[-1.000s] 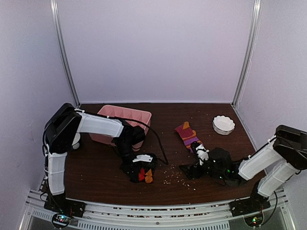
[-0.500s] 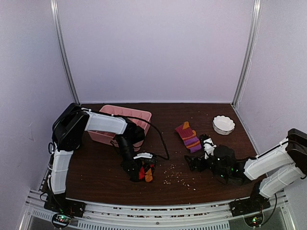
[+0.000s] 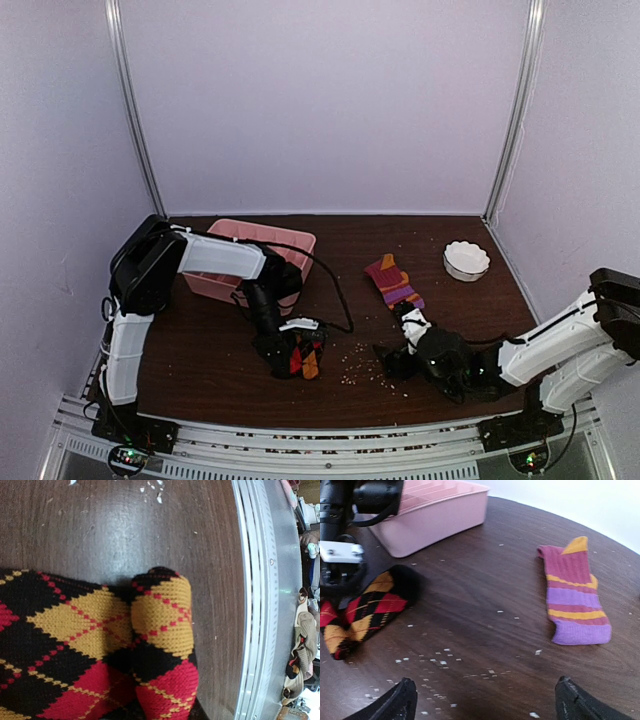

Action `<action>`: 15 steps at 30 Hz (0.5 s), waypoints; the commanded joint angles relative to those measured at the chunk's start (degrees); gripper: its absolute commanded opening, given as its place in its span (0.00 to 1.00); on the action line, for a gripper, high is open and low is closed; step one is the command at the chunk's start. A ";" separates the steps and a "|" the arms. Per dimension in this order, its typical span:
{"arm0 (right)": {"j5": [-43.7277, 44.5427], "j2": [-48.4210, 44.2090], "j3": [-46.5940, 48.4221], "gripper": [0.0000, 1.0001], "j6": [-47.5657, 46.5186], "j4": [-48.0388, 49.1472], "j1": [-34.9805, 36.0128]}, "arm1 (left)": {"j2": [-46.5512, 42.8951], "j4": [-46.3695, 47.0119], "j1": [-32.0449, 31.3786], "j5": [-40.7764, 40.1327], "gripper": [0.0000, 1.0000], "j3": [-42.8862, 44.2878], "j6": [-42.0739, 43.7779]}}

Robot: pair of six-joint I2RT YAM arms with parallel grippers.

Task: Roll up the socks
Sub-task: Roll the sock.

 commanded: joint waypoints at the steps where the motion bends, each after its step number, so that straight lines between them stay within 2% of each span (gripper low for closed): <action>1: -6.93 1.89 6.00 0.99 -8.33 -3.06 4.94 | 3.08 0.55 0.76 -3.86 0.19 -0.37 -1.15; 8: -15.98 10.56 13.08 0.99 -21.26 -1.26 11.15 | 3.52 0.55 0.72 -4.44 0.19 -0.03 -1.75; 11: -22.32 14.89 13.47 0.90 -28.96 3.83 11.55 | 3.72 0.55 0.76 -4.74 0.19 0.05 -1.87; 13: -22.98 18.12 13.33 0.86 -32.15 8.84 11.37 | 3.95 0.55 0.81 -4.87 0.19 0.11 -2.00; 15: -23.45 20.24 14.80 0.81 -34.17 9.40 10.46 | 3.99 0.55 0.85 -4.96 0.19 0.21 -2.08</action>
